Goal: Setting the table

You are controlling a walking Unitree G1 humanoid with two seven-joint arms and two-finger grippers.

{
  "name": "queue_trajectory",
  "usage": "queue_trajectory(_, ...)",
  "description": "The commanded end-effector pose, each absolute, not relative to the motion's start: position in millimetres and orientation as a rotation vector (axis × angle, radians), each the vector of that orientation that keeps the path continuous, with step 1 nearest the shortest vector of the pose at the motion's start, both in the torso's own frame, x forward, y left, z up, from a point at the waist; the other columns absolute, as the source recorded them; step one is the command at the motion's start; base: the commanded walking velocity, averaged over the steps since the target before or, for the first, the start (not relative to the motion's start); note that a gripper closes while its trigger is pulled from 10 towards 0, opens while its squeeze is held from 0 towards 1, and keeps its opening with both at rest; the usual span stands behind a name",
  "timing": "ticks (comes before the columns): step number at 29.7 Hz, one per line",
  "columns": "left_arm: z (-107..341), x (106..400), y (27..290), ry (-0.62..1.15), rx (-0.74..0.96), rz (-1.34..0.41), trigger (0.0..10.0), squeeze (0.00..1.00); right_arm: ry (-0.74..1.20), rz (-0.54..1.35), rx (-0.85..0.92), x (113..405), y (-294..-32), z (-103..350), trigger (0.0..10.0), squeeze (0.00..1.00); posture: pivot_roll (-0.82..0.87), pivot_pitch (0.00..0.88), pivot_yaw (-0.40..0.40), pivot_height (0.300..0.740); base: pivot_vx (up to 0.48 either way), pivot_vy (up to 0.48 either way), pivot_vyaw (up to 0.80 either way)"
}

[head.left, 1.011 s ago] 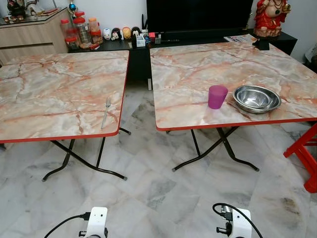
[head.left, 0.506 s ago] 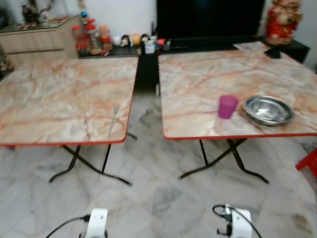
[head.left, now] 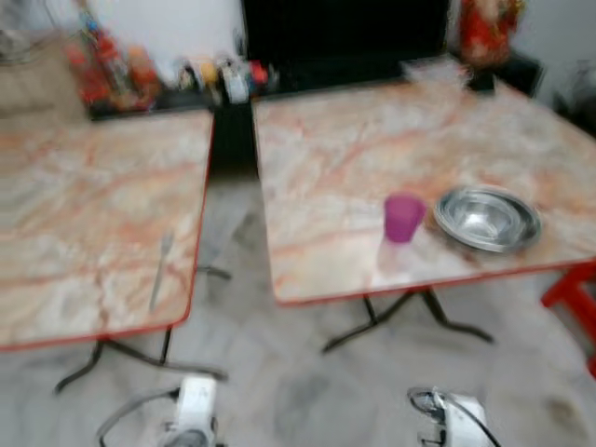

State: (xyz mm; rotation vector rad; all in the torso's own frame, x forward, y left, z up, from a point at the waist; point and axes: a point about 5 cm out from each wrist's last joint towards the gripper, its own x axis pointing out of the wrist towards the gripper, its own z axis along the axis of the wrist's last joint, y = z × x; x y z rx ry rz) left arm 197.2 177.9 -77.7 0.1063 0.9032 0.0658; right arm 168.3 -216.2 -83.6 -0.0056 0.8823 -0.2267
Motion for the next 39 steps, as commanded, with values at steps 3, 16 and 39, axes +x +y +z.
queue_trajectory(3, -80.8, 188.8, 190.6, 0.937, 0.126, 0.097, 10.0, 0.0, 0.865, -0.196, 0.009, 174.1, -204.8, -82.8, 10.0, 0.0, -0.04, 0.0, 0.028, 0.74, 0.416, 0.0, 0.0)
queue_trajectory(16, -80.1, 190.5, 189.2, 0.93, 0.134, 0.08, 10.0, 0.0, 0.883, -0.168, -0.019, 172.4, -201.8, -84.4, 10.0, 0.0, -0.04, 0.0, 0.032, 0.74, 0.064, 0.0, 0.0)
queue_trajectory(39, -79.8, 190.7, 190.9, 0.934, 0.162, 0.064, 10.0, 0.0, 0.892, -0.153, -0.023, 171.7, -199.5, -85.3, 10.0, 0.0, -0.04, 0.0, 0.041, 0.74, 0.0, 0.0, 0.04)
